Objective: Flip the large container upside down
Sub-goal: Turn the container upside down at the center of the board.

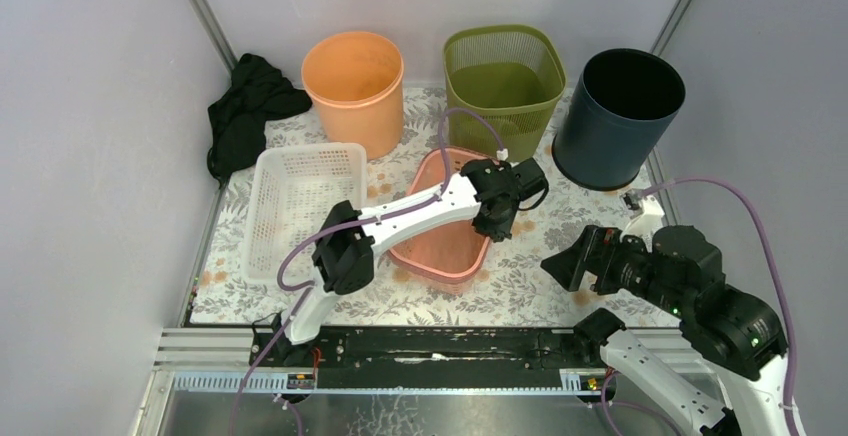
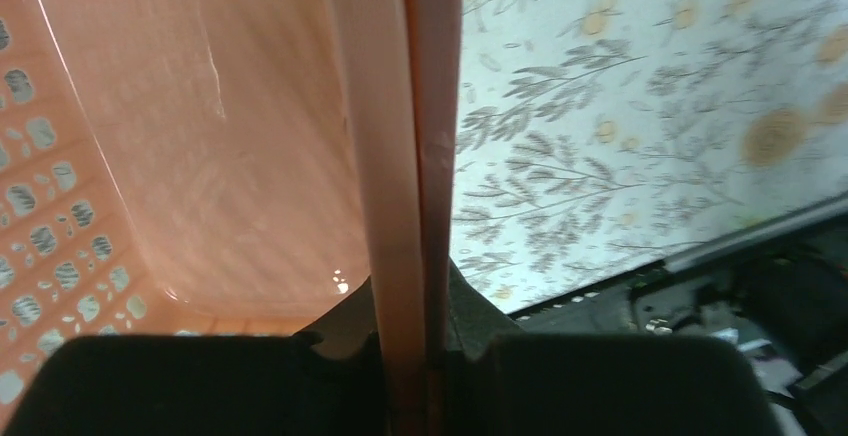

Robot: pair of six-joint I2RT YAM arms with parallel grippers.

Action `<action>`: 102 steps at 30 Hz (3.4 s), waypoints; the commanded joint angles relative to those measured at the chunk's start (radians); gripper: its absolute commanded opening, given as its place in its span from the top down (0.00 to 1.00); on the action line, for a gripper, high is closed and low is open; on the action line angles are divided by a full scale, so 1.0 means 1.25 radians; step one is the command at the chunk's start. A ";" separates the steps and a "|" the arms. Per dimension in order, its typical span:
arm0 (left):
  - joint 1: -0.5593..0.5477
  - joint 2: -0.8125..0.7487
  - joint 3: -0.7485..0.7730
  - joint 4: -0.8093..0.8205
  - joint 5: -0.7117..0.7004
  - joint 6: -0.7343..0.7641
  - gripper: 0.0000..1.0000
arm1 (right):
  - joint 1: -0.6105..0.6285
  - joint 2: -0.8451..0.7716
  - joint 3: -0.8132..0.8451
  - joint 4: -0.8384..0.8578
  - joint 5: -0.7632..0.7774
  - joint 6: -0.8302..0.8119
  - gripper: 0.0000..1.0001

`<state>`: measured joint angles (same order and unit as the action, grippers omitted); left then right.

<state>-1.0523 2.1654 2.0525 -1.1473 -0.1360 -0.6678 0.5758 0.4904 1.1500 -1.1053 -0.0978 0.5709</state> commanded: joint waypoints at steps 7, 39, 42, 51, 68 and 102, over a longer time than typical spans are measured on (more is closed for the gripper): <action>0.018 -0.013 0.045 0.277 0.233 -0.126 1.00 | 0.002 0.043 0.112 -0.048 -0.001 -0.051 0.01; 0.026 -0.179 -0.419 1.151 0.361 -0.405 1.00 | 0.002 0.104 0.218 -0.099 0.028 -0.058 0.01; 0.027 -0.161 -0.444 1.234 0.362 -0.425 1.00 | 0.002 0.104 0.222 -0.103 0.034 -0.058 0.01; 0.040 -0.121 -0.560 1.555 0.344 -0.542 1.00 | 0.002 0.103 0.228 -0.111 0.029 -0.057 0.01; 0.019 0.083 -0.397 1.864 0.297 -0.706 1.00 | 0.002 0.204 0.431 -0.195 -0.001 -0.106 0.01; 0.009 0.395 -0.299 2.180 0.140 -0.843 0.93 | 0.002 0.182 0.319 -0.163 -0.074 -0.071 0.01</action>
<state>-1.0527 2.6934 1.7641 1.4818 0.0479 -1.7359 0.5758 0.7258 1.5719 -1.3502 -0.1547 0.4721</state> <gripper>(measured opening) 0.187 0.993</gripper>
